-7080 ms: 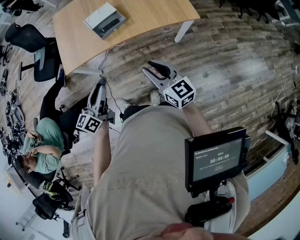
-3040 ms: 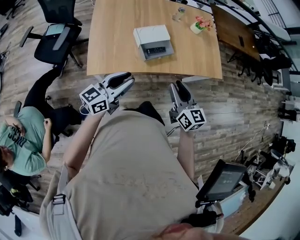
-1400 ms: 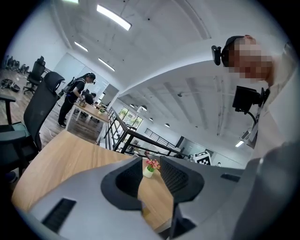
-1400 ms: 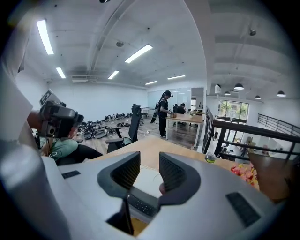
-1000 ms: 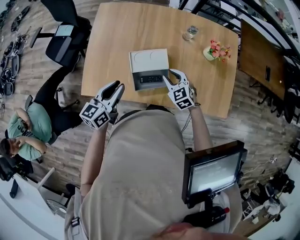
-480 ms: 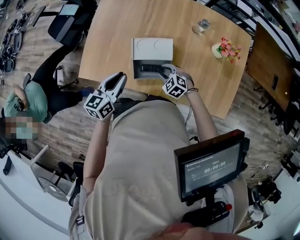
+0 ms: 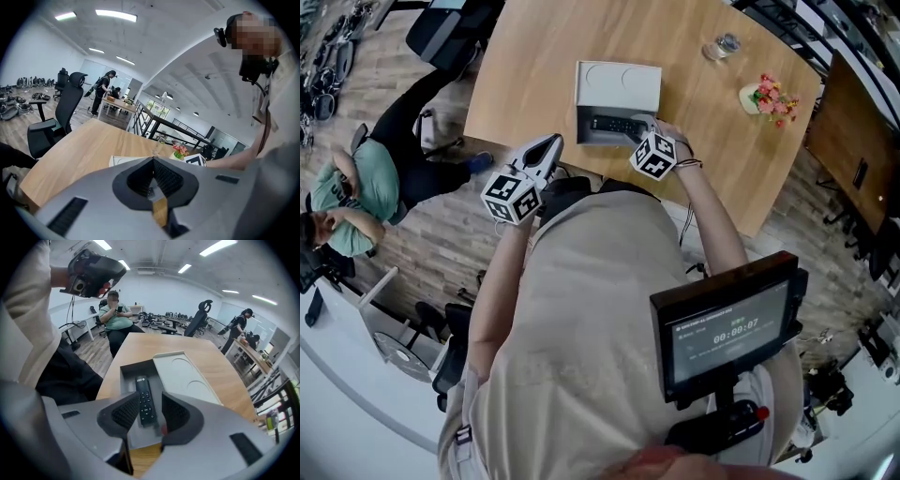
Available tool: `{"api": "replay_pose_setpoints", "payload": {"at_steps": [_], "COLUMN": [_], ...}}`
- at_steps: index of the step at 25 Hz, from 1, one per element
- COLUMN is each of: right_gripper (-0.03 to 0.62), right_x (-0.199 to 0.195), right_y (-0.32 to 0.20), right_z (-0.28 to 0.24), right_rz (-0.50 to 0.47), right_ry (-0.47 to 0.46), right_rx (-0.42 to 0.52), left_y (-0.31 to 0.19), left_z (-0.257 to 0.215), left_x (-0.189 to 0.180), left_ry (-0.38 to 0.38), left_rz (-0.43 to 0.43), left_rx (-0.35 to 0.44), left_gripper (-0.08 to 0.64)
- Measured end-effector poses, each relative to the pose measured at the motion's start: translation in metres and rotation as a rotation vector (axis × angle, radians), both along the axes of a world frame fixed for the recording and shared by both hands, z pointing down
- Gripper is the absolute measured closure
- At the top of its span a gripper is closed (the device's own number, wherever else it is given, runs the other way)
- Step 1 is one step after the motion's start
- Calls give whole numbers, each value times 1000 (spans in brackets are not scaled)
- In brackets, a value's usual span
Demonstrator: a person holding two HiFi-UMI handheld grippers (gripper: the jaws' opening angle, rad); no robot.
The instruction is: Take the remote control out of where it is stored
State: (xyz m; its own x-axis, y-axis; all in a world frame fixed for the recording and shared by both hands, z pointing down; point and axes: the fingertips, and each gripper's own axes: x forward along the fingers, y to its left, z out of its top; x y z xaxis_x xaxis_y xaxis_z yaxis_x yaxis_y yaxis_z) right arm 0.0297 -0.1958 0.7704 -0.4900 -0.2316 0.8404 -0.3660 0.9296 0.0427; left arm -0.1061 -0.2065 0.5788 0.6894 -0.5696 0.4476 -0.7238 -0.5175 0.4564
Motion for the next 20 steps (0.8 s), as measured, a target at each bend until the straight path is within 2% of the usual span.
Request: {"api": "replay_pose_setpoints", "payload": {"at_steps": [5, 11, 20], "right_gripper": [412, 407, 391], "right_x": [-6, -5, -26], "right_y": [0, 7, 16], "right_z": [19, 45, 75], "right_rz": [34, -25, -124], "right_ry": [-16, 49, 130], "right_rx": [-54, -64, -75], "left_y": [3, 12, 13], "left_z": [11, 15, 13], "left_x": [-2, 13, 11], "left_ry": [-9, -13, -31], "left_rz": [5, 31, 48], "left_rx": [-17, -35, -47], "left_gripper": [554, 554, 554]}}
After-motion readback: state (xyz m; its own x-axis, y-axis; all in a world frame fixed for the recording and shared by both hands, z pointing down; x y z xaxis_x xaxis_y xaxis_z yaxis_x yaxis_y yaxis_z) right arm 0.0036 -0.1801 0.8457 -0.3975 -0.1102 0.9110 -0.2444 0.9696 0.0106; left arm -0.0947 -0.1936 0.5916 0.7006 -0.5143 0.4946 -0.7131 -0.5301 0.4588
